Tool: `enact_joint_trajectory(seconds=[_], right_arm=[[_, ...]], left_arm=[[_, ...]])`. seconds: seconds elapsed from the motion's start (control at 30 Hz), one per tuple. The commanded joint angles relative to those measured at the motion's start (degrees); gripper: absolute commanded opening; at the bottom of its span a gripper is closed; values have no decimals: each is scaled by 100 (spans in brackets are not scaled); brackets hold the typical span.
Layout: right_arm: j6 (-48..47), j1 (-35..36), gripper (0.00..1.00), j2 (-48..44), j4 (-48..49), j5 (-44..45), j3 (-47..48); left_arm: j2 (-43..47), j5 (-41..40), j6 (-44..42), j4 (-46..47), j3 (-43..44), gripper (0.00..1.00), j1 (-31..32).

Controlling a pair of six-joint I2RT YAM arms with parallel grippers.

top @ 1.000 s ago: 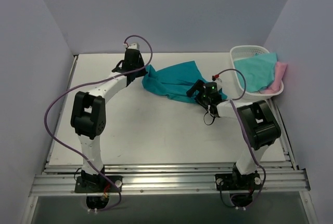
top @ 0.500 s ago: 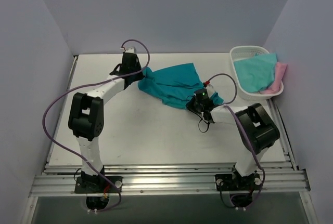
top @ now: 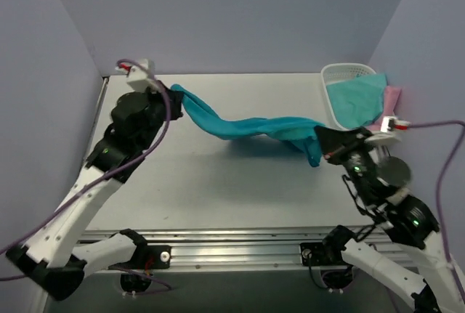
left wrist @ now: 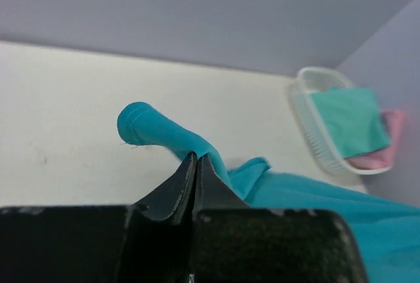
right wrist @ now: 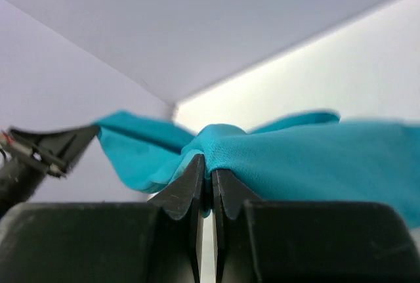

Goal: Fold and stack the t-shirts
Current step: Flatten the tshirt out

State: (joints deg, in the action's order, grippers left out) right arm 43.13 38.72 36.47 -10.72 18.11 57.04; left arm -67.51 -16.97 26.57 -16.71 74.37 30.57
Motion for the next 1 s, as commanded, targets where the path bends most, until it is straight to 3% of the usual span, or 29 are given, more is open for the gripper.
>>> enact_joint_trajectory(seconds=[0.0, 0.07, 0.23, 0.43, 0.6, 0.73, 0.9, 0.97], right_arm=[[-445, 13, 0, -1043, -820, 186, 439], [-937, -57, 0, -1493, -712, -148, 841], [-1676, -303, 0, -1529, -756, -492, 1696], [-1572, -339, 0, -995, -397, 297, 1488], [-1413, -330, 0, 7, 278, 1115, 828], [-1413, -374, 0, 1568, 930, 1844, 423], [-957, -970, 0, 3486, 2221, 1232, -131], [-554, -1313, 0, 4751, 2530, 1036, -88]], left_arm=[[1352, -658, -134, -621, -133, 2, 510], [2079, -797, -20, -789, -264, 2, 713], [3330, -667, 103, -737, -687, 2, 854], [2920, -1036, -143, -843, -283, 2, 854], [1532, -1467, -511, -335, -11, 2, 828], [190, -1144, -469, 316, -19, 2, 600], [-1359, -509, 58, 1274, -273, 2, -233], [-2439, -465, 173, 1799, -204, 2, -402]])
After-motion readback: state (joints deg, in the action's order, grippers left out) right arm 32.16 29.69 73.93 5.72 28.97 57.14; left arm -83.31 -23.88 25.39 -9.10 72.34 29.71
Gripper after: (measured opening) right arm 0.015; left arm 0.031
